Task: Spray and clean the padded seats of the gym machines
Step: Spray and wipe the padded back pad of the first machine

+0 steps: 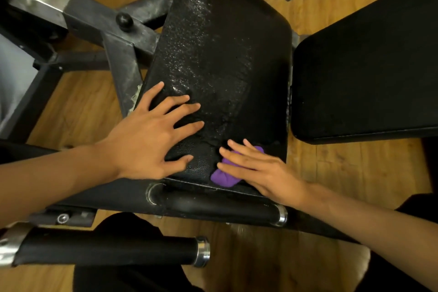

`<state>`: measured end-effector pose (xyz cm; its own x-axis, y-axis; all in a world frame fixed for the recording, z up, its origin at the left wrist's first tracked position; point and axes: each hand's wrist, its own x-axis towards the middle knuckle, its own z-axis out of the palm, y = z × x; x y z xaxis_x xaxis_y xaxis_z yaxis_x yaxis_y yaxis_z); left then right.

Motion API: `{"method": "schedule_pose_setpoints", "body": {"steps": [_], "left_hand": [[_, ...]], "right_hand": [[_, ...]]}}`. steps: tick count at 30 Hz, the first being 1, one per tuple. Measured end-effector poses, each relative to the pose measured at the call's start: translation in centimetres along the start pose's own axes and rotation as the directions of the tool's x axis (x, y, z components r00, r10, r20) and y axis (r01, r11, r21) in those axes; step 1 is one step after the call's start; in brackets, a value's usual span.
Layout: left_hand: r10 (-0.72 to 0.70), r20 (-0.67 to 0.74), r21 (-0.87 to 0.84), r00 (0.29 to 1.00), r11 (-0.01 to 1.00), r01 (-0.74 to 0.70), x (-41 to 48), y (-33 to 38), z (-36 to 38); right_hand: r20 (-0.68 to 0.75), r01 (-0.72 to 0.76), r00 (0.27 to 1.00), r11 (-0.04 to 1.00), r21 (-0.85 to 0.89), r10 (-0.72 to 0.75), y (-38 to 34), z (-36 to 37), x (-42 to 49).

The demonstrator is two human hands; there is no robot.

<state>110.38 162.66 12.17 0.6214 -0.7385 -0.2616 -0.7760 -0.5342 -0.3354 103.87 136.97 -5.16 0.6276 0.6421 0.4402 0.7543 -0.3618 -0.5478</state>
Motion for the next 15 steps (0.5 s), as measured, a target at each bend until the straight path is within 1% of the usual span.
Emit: {"method": "schedule_pose_setpoints", "body": {"steps": [2,3,4,5,7,8,10,12,14,15], "left_hand": [[-0.004,-0.027,-0.026,1.0,1.0,0.003,-0.1,-0.1,0.1],[-0.003,-0.04,-0.035,0.999,0.999,0.001,-0.1,-0.1,0.2],[-0.002,-0.048,-0.044,0.999,0.999,0.0,-0.2,-0.2,0.3],[-0.002,-0.056,-0.05,0.998,0.999,-0.001,-0.2,-0.2,0.3],[-0.005,-0.062,-0.057,0.998,0.998,0.001,-0.1,-0.2,0.3],[-0.006,-0.061,-0.064,0.998,0.998,0.002,-0.1,-0.2,0.3],[-0.013,-0.06,-0.08,0.998,0.997,0.009,-0.1,-0.2,0.3],[-0.017,-0.069,-0.09,0.997,0.996,0.011,-0.2,-0.2,0.3],[-0.021,-0.08,-0.099,0.997,0.995,0.013,-0.2,-0.1,0.2],[-0.022,-0.084,-0.103,0.996,0.995,0.013,-0.2,-0.1,0.2]], "right_hand": [[0.066,0.123,0.991,0.99,-0.071,-0.119,0.8,-0.1,0.0],[0.078,0.151,0.987,0.984,-0.098,-0.144,1.5,-0.2,0.4],[0.059,0.152,0.988,0.982,-0.111,-0.146,2.4,-0.2,1.1],[0.015,0.111,0.994,0.988,-0.108,-0.11,3.1,-0.3,1.9],[-0.113,-0.036,0.993,0.998,-0.058,0.029,4.7,-0.6,3.8],[-0.168,-0.099,0.982,0.994,-0.049,0.09,5.7,-0.8,4.7],[-0.23,-0.22,0.951,0.975,-0.04,0.206,7.6,-1.5,6.5],[-0.292,-0.341,0.899,0.94,0.0,0.326,9.6,-2.2,8.4],[-0.343,-0.46,0.822,0.885,0.069,0.454,11.0,-3.1,10.2],[-0.357,-0.494,0.792,0.864,0.101,0.495,11.2,-3.2,10.7]]}}
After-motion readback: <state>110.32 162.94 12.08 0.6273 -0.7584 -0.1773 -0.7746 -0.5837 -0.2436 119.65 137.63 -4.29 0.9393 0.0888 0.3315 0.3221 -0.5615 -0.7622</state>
